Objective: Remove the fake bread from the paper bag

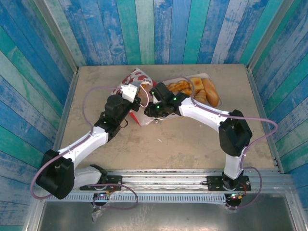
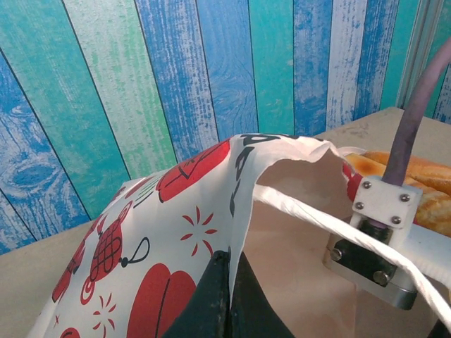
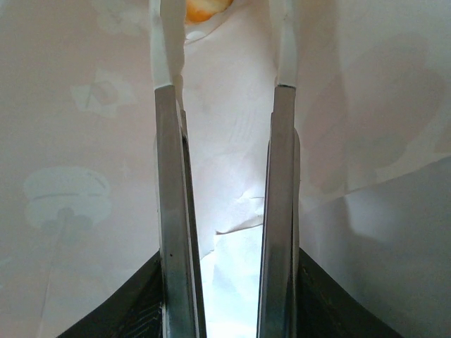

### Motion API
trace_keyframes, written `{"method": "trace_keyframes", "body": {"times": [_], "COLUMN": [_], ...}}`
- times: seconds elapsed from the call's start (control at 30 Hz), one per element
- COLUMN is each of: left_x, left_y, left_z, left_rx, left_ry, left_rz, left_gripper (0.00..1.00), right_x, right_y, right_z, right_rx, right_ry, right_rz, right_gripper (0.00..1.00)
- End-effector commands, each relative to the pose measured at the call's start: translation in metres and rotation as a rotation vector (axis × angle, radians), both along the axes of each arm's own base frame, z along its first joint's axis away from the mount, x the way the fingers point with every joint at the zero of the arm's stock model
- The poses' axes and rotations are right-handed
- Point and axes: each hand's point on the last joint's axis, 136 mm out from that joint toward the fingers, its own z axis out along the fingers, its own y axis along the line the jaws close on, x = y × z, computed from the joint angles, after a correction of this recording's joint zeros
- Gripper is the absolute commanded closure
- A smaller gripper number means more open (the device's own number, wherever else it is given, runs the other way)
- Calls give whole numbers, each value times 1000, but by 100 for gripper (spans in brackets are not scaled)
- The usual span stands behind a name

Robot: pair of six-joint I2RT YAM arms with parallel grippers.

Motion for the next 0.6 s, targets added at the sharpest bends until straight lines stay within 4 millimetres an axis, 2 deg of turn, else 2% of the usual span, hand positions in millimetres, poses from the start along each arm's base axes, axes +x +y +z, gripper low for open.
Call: {"method": "trace_keyframes", "body": {"times": [0.0,0.2,0.57], "left_x": [-10,-12,-2], "left_y": [-3,-4,-12], "left_z": [35,39,29], "left_rx": [-31,-64,-81], "left_ry": [-97,-104,-22], "left_rz": [-44,-52,-59], "left_gripper": [100,100,100], "right_x": [-1,-5,-1], "right_y": [-6,-6,9], "right_z": [26,25,-2], "right_rx": [3,2,73], "right_ry": [-77,-70,74], "right_rz": [16,29,12], "right_gripper": [57,56,54]}}
